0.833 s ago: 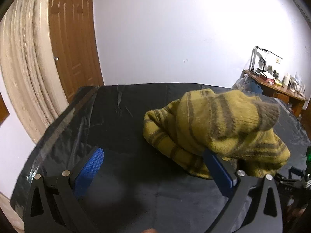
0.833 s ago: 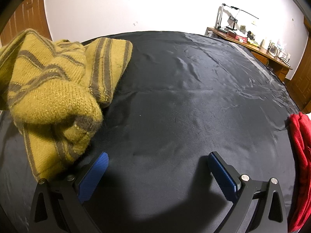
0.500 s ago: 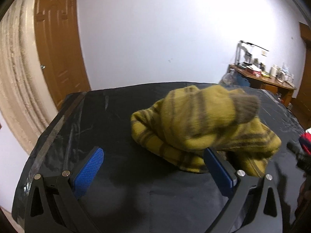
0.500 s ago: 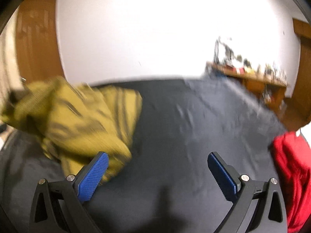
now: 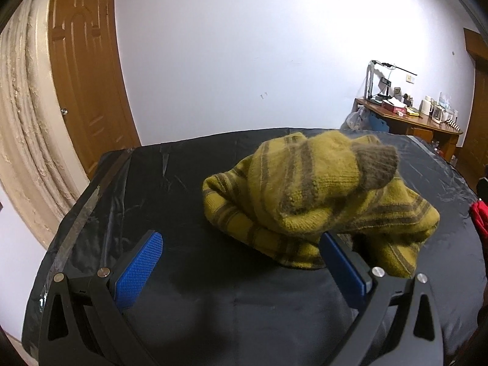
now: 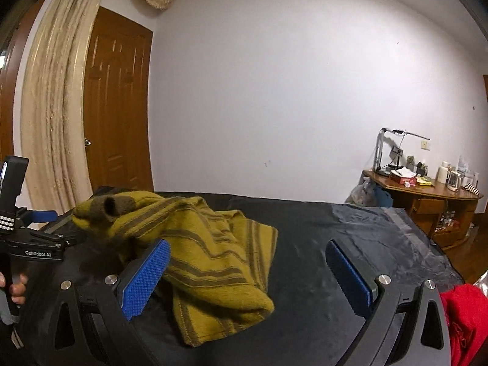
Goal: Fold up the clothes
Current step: 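Move both grippers toward the bunched yellow striped sweater, then close the right gripper on the sweater while the left gripper grasps another edge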
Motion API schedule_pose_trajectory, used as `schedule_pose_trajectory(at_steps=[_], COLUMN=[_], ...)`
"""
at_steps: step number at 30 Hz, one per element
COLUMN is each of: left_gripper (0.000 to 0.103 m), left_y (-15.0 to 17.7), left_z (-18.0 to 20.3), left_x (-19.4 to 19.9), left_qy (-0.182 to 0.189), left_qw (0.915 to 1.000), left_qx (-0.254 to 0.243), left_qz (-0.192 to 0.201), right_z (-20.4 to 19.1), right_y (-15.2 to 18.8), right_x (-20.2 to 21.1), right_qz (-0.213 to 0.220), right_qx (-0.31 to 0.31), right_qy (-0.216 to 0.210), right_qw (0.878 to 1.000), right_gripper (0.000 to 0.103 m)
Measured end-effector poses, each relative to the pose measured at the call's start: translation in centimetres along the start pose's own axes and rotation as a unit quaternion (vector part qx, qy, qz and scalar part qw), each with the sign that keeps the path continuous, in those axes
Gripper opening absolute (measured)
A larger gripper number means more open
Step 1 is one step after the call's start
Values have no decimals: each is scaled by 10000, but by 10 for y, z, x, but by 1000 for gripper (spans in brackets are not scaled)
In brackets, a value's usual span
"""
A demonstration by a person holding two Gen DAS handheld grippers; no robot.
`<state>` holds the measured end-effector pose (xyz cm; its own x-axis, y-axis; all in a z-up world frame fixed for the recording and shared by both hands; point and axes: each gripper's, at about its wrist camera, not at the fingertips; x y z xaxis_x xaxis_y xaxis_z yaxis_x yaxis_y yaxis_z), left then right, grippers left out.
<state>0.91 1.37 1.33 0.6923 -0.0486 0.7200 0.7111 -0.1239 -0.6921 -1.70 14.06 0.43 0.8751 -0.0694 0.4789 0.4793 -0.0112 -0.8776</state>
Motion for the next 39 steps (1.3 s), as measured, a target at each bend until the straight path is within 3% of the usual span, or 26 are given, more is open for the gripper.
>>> schedule_pose_trajectory(at_steps=[8, 13, 26, 31, 37, 39], left_gripper=[103, 103, 103, 103, 103, 103], left_y=[3, 3, -1, -5, -7, -8], left_z=[2, 0, -34, -47, -46, -46], left_x=[-3, -8, -19, -23, -26, -26], left_qy=[-86, -218, -220, -179, -179, -188], left_qw=[10000, 9997, 9992, 9988, 9990, 9991], left_qx=[6, -31, 301, 418, 355, 339], left_qz=[-38, -54, -130, -161, -208, -193], right_z=[-8, -15, -4, 1, -24, -34], right_y=[-5, -5, -15, -30, -39, -40], right_x=[3, -20, -70, -100, -140, -159], right_qz=[2, -552, -970, -1167, -1555, -1785], right_qx=[84, 319, 376, 208, 532, 571], right_qy=[-232, -379, -718, -1149, -1592, -1706], right_qw=[9997, 9972, 9920, 9863, 9735, 9673], right_gripper=[103, 103, 103, 103, 103, 94])
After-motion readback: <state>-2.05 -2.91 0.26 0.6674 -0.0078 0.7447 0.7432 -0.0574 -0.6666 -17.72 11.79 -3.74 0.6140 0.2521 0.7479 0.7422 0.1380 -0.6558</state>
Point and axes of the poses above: each gripper's, at about its wrist camera, not at the fingertips, and x roughly against the way its jaws point, z to its right, y to its underside, and after that the axes turned 10 degrees about -z, right-handed
